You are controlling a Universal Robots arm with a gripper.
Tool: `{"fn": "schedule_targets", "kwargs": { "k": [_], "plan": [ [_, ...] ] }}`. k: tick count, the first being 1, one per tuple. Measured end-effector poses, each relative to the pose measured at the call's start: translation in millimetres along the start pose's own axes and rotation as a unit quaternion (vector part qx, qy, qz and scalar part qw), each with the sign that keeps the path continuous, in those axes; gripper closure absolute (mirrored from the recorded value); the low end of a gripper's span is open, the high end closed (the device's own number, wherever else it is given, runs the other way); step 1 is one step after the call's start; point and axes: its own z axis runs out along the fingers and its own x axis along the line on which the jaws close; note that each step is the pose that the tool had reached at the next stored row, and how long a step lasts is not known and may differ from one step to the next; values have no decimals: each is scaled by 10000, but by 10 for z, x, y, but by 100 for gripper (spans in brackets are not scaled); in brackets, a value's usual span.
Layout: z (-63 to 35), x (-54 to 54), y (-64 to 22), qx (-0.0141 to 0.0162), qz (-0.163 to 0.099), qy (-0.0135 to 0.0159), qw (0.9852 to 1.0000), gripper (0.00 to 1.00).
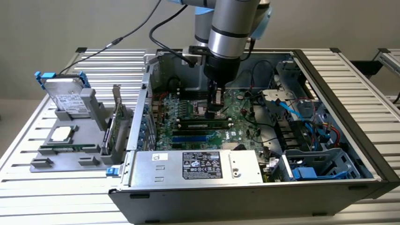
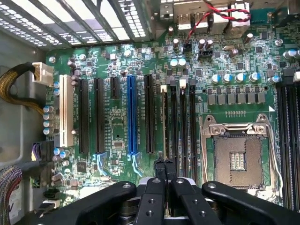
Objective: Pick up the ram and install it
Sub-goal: 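Press down the ram until it locks into place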
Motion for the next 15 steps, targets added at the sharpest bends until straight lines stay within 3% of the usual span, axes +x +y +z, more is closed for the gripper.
{"fn": "schedule_targets", "kwargs": {
  "k": [7, 15],
  "plan": [
    [1, 0, 0, -66, 484, -57, 9988, 90],
    [8, -1, -1, -120, 1011, -97, 9948, 90]
  ]
}}
